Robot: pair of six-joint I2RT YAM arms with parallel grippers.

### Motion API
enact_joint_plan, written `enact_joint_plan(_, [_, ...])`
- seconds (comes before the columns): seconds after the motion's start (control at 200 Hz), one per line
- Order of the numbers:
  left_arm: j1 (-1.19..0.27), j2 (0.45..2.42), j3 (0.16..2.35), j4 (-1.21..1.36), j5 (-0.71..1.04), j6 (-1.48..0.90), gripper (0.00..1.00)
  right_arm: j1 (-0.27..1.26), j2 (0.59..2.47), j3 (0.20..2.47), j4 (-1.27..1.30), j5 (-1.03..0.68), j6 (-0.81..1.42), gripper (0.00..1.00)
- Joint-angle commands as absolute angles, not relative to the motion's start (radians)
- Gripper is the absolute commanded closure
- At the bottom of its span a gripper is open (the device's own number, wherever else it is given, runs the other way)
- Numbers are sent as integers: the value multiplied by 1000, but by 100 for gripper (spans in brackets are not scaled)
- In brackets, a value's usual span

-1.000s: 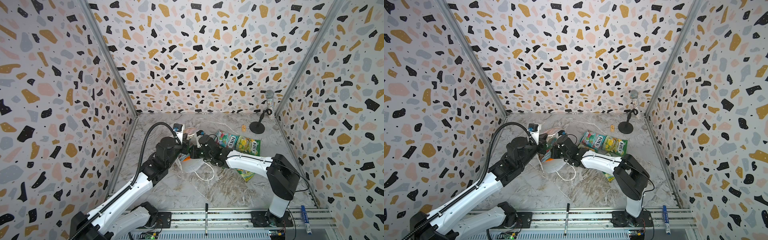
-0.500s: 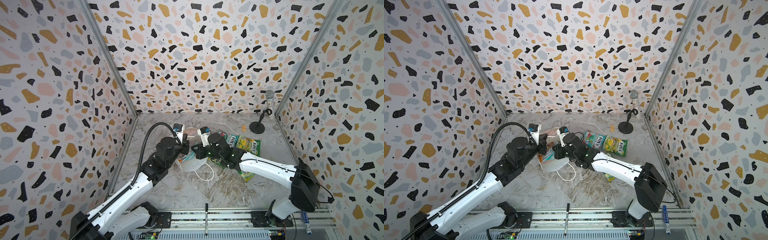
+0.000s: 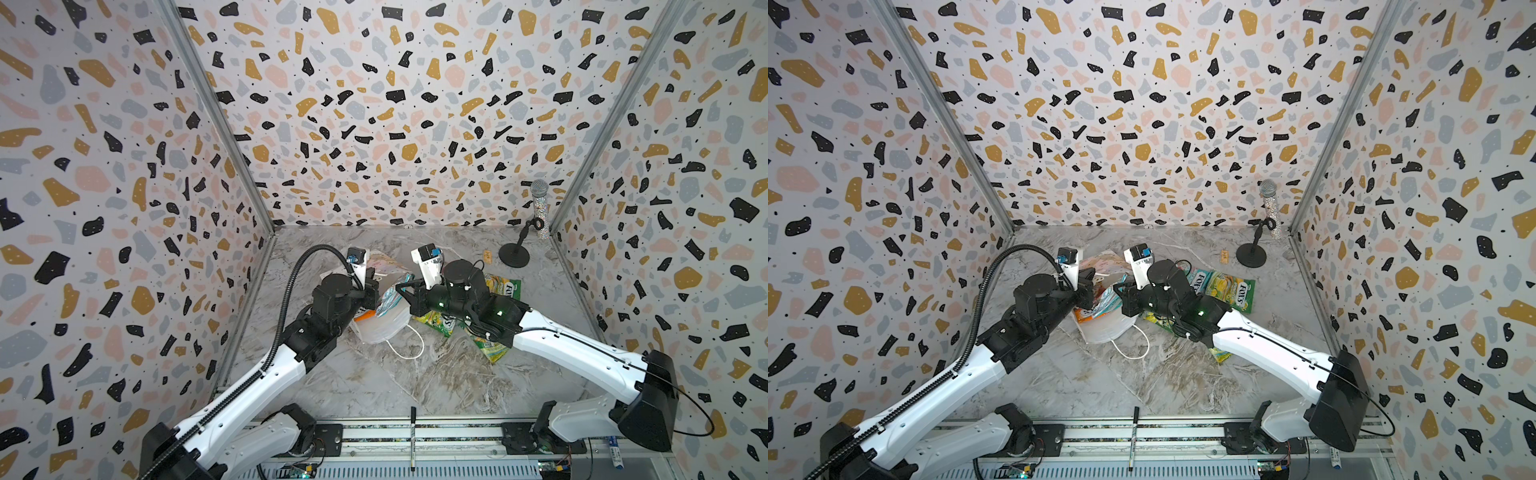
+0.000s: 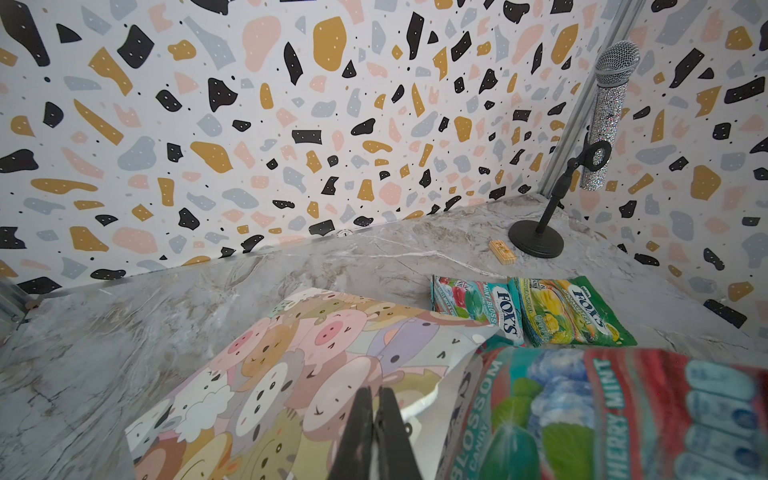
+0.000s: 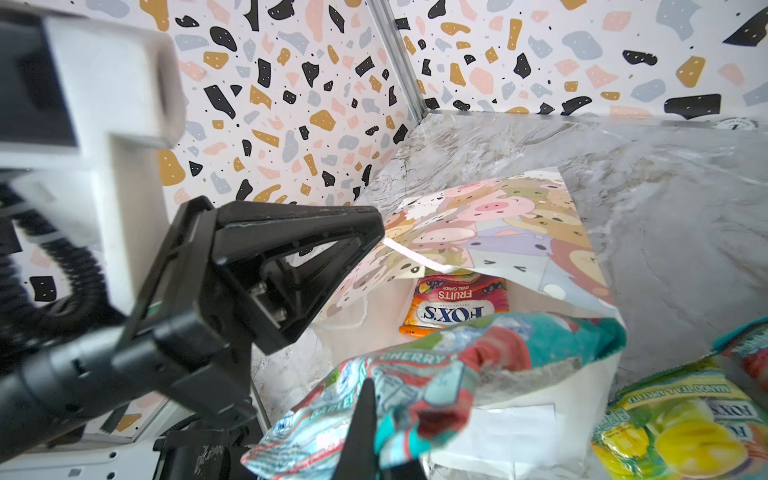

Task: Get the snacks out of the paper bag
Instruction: 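Pull the teal packet out of the bag and carry it nearer the robot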

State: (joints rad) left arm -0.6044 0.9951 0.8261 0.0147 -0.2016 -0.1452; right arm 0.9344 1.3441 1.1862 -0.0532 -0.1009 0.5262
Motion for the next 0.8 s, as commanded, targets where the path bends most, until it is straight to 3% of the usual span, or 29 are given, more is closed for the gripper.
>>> enact_joint_plan(0.0, [-605, 997, 828, 38, -219, -140, 100, 931, 1266, 1218, -59, -102, 481, 100])
enact_joint_plan(0.456, [-605, 993, 833, 35, -209, -139, 100, 792, 1066, 1121, -251, -55, 492, 100])
enact_joint_plan(0.791, [-604, 994, 834, 35, -205, -139, 100, 625, 904, 960, -356, -214, 498, 100])
